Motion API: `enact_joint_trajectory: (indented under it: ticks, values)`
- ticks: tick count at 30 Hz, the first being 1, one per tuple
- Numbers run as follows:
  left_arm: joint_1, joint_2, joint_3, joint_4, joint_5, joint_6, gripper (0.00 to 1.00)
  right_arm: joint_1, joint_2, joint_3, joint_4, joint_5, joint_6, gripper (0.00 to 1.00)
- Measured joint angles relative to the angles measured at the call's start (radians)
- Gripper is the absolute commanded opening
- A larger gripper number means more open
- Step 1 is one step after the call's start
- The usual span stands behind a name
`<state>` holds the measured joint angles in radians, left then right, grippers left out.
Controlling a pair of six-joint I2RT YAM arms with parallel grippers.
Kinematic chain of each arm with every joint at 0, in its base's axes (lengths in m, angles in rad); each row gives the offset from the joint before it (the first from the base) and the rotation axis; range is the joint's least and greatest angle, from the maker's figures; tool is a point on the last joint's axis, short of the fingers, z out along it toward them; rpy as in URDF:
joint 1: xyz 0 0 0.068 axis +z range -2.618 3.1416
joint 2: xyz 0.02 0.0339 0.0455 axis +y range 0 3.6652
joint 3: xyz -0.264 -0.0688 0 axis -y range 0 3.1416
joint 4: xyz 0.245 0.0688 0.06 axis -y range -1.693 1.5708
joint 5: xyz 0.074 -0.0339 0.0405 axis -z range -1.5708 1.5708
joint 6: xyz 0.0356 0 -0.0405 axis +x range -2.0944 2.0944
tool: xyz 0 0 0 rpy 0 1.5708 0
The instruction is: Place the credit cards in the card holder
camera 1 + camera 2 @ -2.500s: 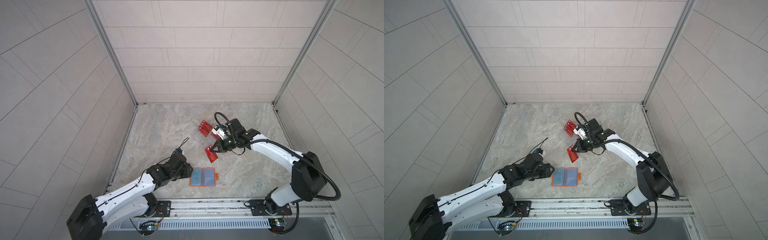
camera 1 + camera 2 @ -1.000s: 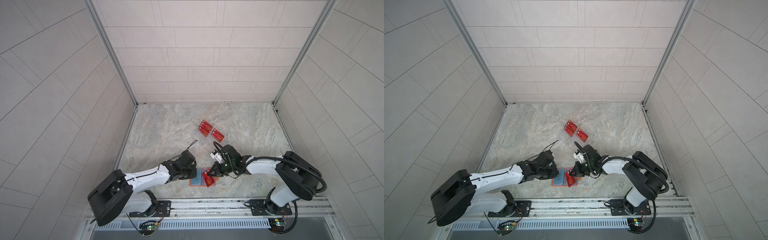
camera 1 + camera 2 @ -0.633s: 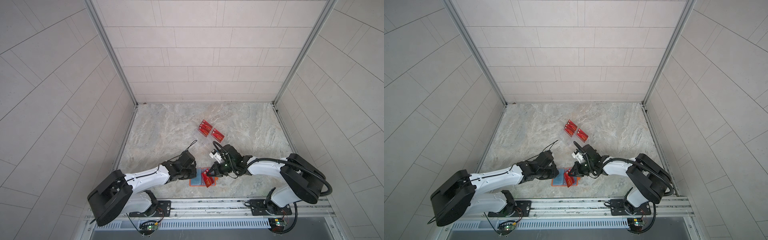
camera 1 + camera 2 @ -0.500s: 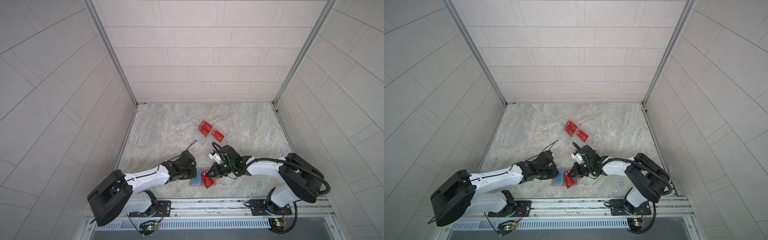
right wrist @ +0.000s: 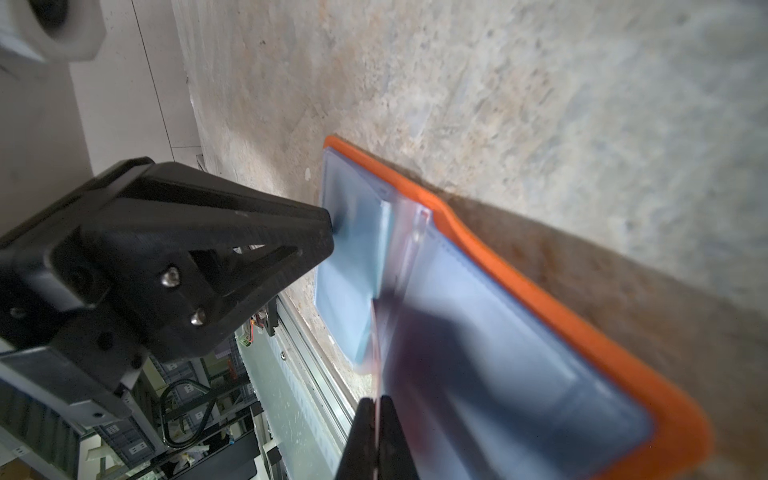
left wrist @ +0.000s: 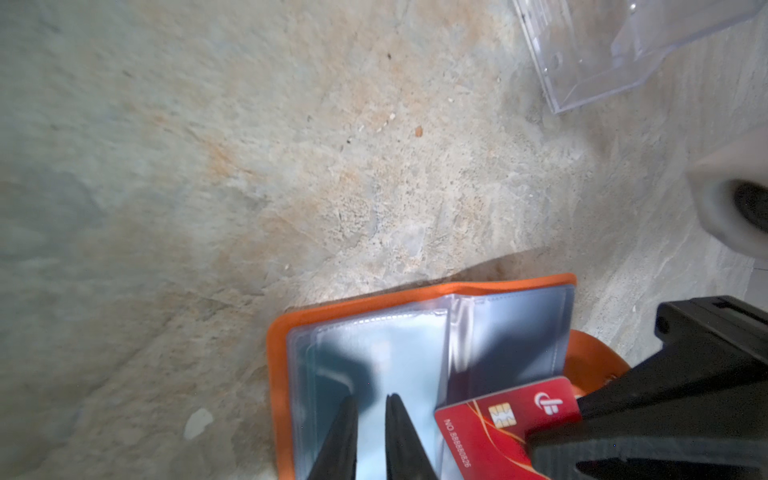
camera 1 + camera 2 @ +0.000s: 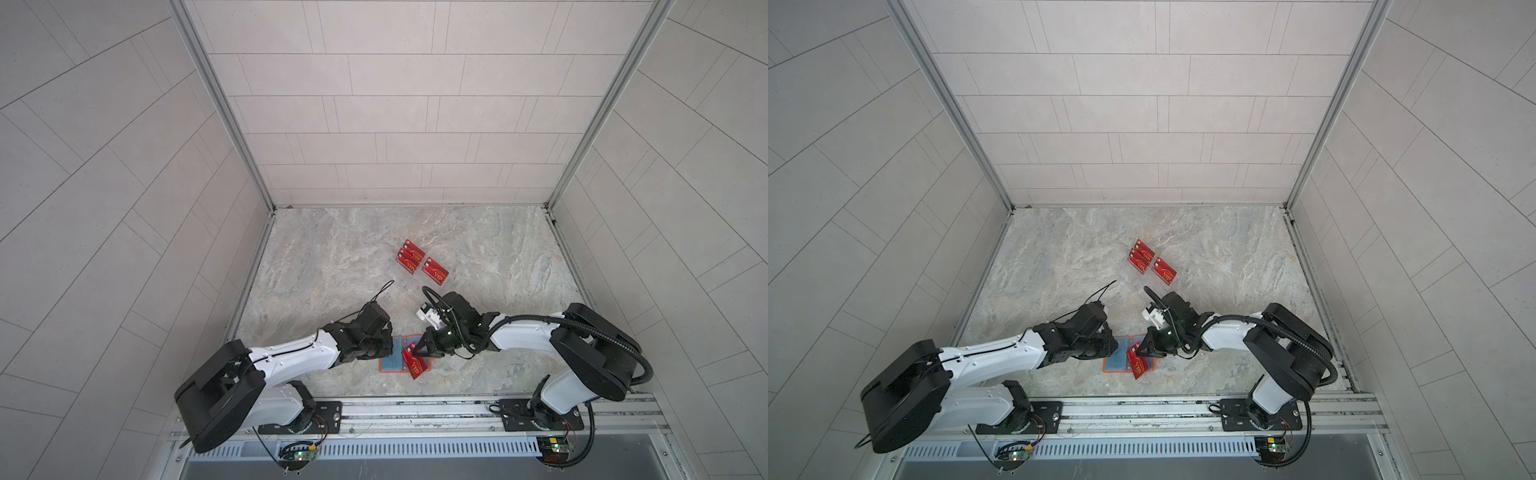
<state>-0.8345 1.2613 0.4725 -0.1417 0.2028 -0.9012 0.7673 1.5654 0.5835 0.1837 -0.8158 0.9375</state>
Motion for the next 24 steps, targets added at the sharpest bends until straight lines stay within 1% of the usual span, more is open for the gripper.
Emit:
enact_joint_trajectory:
  ticks: [7, 15, 24]
  values:
    - [0.000, -0.001, -0.002, 0.003, 0.001, 0.000, 0.19, 0.000, 0.019, 0.014, 0.012, 0.000, 0.003, 0.00]
    - [0.000, -0.006, -0.007, 0.006, 0.001, -0.001, 0.19, 0.000, 0.056, 0.014, 0.067, 0.004, 0.025, 0.00]
    - [0.000, -0.007, -0.008, 0.006, 0.001, 0.000, 0.19, 0.000, 0.056, 0.014, 0.082, 0.017, 0.033, 0.00]
